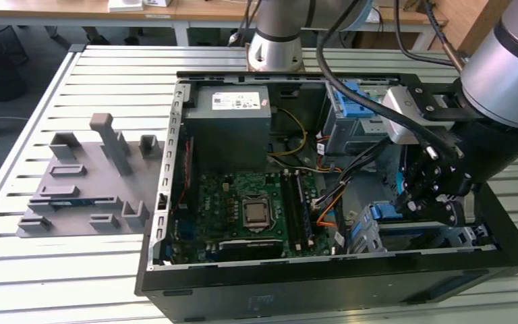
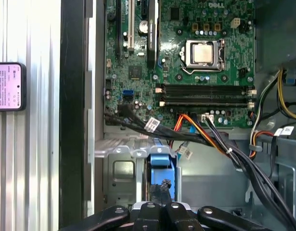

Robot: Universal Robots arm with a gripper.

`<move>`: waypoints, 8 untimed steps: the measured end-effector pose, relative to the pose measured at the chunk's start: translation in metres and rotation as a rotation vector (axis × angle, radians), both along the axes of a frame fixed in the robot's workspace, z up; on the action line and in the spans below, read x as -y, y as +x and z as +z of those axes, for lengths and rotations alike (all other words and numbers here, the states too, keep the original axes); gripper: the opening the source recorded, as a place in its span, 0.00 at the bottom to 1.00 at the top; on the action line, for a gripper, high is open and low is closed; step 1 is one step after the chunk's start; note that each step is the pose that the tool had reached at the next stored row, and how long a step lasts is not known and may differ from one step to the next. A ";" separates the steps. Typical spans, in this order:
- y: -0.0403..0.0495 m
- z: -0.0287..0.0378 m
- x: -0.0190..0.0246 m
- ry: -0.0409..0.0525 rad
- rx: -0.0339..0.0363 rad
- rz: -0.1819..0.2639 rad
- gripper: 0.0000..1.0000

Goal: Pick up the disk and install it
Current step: 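Insert the first disk wire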

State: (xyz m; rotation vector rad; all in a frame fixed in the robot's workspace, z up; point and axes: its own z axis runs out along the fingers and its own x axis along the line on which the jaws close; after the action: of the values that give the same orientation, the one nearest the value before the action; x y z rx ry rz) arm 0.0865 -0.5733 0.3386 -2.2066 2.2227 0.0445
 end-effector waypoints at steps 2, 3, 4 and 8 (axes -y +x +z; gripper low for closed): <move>0.0042 0.0000 0.0000 0.0000 0.0000 0.000 0.11; 0.0060 -0.0001 0.0000 0.0000 0.0000 0.000 0.11; 0.0073 -0.0001 -0.0001 0.0000 0.0000 0.000 0.11; 0.0139 -0.0001 0.0000 0.0000 0.0000 0.000 0.11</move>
State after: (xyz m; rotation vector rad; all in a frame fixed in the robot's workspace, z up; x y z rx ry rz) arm 0.1004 -0.5733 0.3385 -2.2065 2.2229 0.0445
